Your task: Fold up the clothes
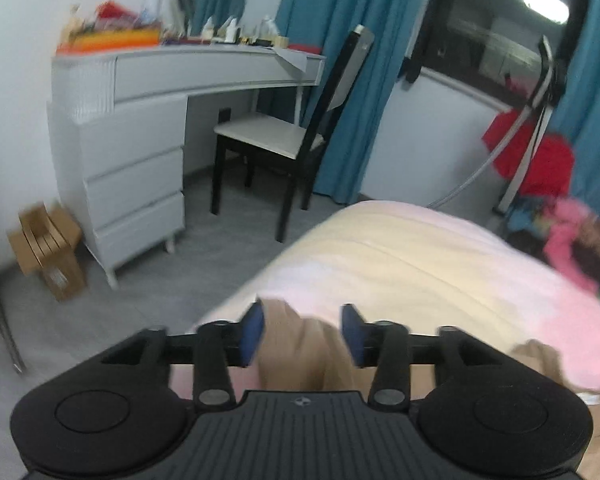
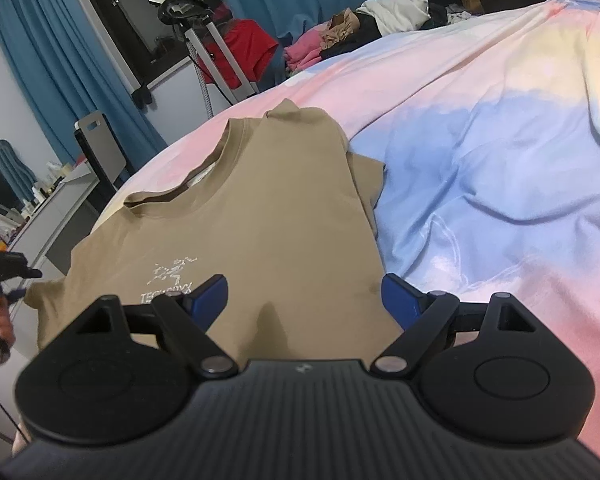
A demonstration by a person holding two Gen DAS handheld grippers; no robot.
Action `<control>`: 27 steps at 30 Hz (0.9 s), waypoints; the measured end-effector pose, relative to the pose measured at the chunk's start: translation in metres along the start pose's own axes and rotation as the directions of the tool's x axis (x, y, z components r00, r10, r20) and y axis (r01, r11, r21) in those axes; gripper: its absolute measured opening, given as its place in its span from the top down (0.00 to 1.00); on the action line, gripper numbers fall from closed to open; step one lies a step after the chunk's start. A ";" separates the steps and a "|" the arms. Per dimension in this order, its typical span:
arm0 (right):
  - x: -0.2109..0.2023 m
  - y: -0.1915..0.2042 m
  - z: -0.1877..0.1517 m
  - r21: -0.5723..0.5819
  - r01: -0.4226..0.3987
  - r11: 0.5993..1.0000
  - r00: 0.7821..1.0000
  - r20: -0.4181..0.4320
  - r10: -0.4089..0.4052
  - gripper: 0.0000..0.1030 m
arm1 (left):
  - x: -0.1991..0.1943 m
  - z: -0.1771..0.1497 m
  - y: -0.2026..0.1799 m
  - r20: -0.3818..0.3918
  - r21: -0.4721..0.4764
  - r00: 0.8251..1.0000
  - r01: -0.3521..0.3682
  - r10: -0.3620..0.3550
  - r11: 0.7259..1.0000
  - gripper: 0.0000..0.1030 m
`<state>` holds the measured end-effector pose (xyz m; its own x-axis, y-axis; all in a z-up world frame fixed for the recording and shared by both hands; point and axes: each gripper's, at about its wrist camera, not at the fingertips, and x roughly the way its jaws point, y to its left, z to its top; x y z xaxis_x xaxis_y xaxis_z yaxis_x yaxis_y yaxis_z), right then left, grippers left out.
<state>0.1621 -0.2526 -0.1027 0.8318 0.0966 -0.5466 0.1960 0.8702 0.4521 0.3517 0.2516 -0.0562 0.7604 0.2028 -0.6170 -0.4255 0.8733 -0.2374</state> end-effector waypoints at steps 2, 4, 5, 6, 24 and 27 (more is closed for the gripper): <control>-0.001 0.000 0.000 0.008 -0.008 1.000 1.000 -0.001 0.008 0.17 | -0.008 -0.014 0.020 -0.022 -0.094 0.999 0.032 -0.034 0.995 0.40; -0.003 0.000 -0.001 0.010 -0.013 1.000 1.000 0.002 0.013 0.17 | -0.017 -0.028 0.040 -0.040 -0.187 0.997 0.061 -0.069 0.980 0.38; -0.004 0.000 -0.001 0.011 -0.015 1.000 1.000 0.003 0.015 0.17 | -0.021 -0.035 0.050 -0.048 -0.234 0.995 0.074 -0.087 0.970 0.39; -0.005 0.001 -0.002 0.012 -0.017 1.000 1.000 0.003 0.017 0.17 | -0.025 -0.042 0.060 -0.055 -0.280 0.993 0.087 -0.106 0.956 0.39; -0.015 0.025 -0.021 -0.084 -0.030 0.996 0.999 -0.017 0.028 0.17 | -0.026 -0.092 0.110 -0.161 -0.610 0.852 0.311 -0.498 0.729 0.73; -0.013 0.028 -0.022 -0.101 -0.022 0.995 1.000 -0.016 0.020 0.15 | -0.029 -0.090 0.110 -0.184 -0.565 0.869 0.289 -0.459 0.773 0.96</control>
<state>0.1449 -0.2191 -0.0987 0.8273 0.1218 -0.5484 0.1246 0.9121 0.3906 0.2388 0.3021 -0.1320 0.7661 -0.3062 -0.5651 -0.3862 0.4835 -0.7856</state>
